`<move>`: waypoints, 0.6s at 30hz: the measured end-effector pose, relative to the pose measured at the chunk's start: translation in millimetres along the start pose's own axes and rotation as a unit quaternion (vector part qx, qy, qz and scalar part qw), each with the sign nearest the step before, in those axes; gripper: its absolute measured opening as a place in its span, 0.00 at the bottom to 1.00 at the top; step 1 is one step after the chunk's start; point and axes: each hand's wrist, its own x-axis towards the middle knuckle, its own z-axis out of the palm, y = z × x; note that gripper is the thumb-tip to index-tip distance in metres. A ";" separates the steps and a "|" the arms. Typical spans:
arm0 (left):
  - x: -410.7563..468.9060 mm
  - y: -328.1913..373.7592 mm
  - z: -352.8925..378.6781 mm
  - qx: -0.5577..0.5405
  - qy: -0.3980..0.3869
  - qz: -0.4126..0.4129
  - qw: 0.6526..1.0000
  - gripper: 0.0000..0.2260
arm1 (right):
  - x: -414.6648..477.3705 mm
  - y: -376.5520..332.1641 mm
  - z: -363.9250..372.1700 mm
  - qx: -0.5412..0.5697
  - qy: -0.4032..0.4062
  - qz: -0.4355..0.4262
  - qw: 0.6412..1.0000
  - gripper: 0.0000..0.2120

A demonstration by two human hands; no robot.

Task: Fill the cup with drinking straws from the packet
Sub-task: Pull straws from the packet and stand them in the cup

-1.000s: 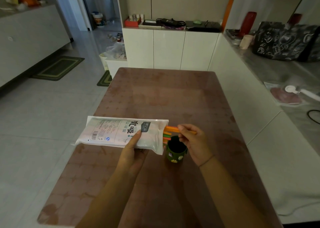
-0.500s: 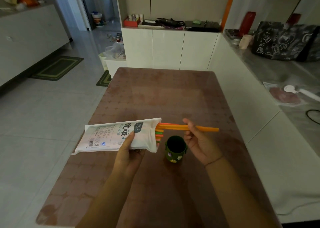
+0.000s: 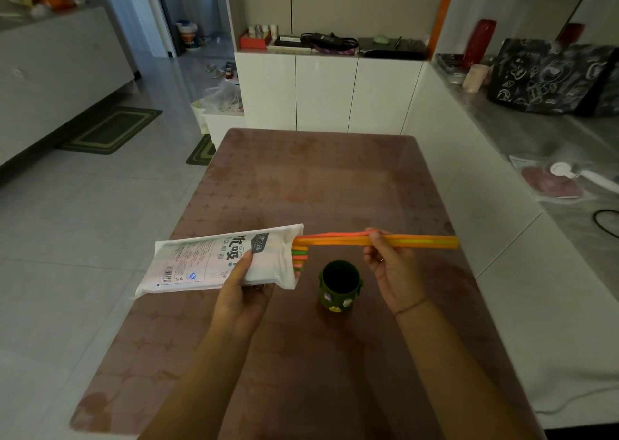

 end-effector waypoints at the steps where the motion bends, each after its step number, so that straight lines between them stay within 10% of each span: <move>1: -0.2 -0.4 0.5 0.002 -0.001 0.001 1.000 0.22 | 0.2 -0.2 0.1 -0.013 0.004 -0.007 1.000 0.05; 18: 2.6 5.7 -8.9 0.028 0.002 -0.009 1.000 0.18 | 2.1 -14.1 -5.8 -0.115 0.013 -0.050 0.992 0.07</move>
